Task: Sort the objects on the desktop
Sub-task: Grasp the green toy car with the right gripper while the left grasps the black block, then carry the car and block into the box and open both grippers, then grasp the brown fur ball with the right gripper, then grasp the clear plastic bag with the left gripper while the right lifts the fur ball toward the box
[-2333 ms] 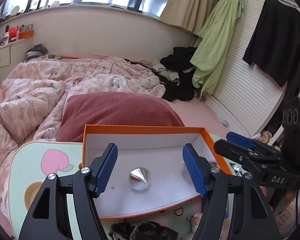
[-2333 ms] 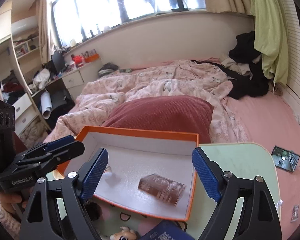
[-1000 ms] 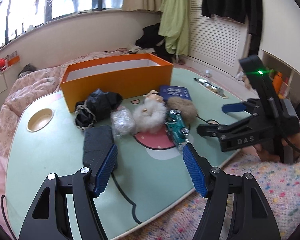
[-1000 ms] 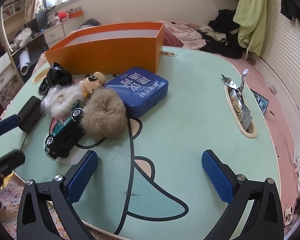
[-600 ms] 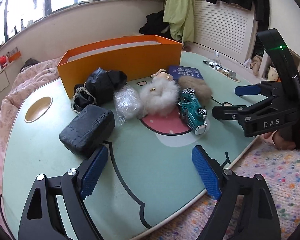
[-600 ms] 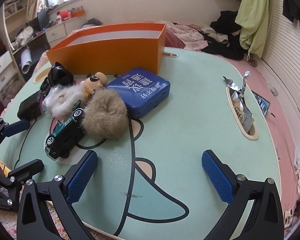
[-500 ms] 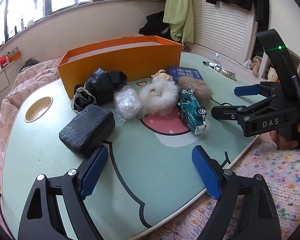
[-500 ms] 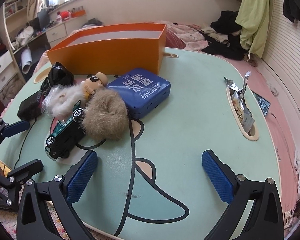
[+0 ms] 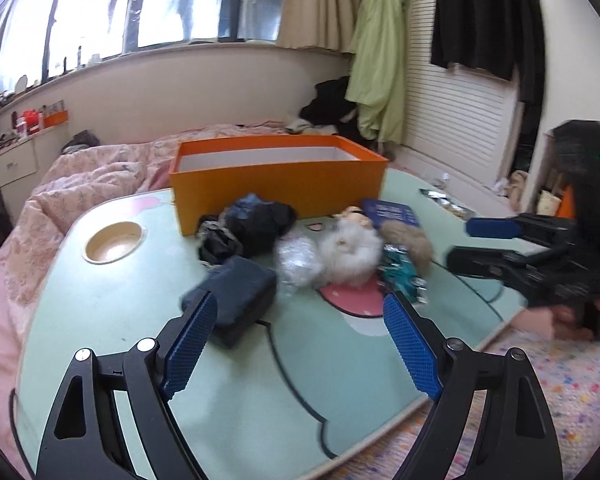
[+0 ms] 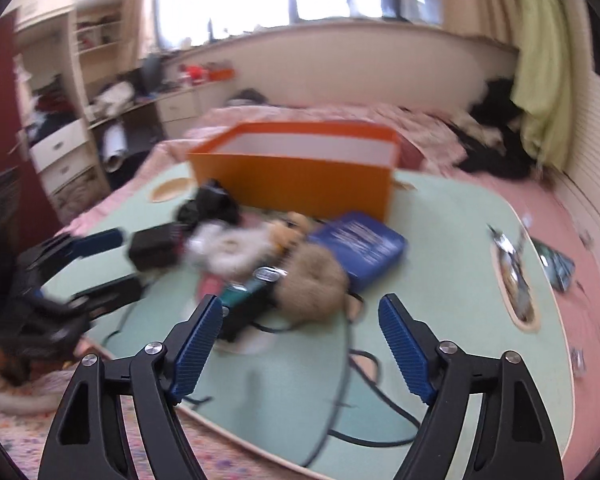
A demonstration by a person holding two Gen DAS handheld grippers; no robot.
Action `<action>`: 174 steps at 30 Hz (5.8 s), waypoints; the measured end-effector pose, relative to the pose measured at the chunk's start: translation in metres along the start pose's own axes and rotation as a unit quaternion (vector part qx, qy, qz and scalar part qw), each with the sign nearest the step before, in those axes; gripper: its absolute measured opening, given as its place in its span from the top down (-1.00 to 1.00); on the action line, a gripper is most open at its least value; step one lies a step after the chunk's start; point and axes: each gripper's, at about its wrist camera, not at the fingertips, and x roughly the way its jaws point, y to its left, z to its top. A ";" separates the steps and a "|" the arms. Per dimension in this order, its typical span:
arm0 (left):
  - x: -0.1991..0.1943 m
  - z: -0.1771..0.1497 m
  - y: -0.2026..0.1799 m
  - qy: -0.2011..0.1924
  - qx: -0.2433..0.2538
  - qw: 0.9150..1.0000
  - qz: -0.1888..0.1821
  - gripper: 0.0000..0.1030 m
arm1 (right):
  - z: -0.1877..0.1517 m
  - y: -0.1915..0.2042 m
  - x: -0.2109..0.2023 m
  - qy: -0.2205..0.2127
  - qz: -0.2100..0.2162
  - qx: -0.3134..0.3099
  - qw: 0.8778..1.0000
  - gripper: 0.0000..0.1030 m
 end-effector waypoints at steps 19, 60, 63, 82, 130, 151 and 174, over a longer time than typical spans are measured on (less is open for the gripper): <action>0.034 -0.005 -0.016 0.090 0.040 0.995 0.013 0.22 | -0.015 0.008 0.034 0.102 0.011 -0.023 0.994 0.65; 0.034 0.128 0.015 0.013 0.007 1.000 -0.006 0.22 | 0.100 -0.024 0.026 -0.013 0.038 0.016 0.999 0.57; 0.060 0.146 0.023 0.018 0.007 1.000 -0.003 0.22 | 0.120 -0.038 0.053 0.004 0.030 0.029 0.999 0.57; 0.114 0.164 0.085 0.037 -0.114 0.993 -0.006 -0.17 | 0.155 -0.088 0.091 -0.019 0.001 0.088 0.996 -0.21; 0.049 -0.005 -0.016 0.130 -0.003 0.991 0.042 -0.99 | -0.011 -0.018 0.050 0.126 -0.066 0.043 0.989 -1.00; 0.031 0.000 0.005 0.092 -0.057 0.994 0.024 -0.89 | -0.002 0.000 0.015 0.025 -0.033 0.027 0.999 0.58; 0.035 0.036 0.026 0.061 -0.128 0.990 -0.009 0.39 | 0.008 -0.004 0.011 0.004 -0.025 0.027 0.999 0.58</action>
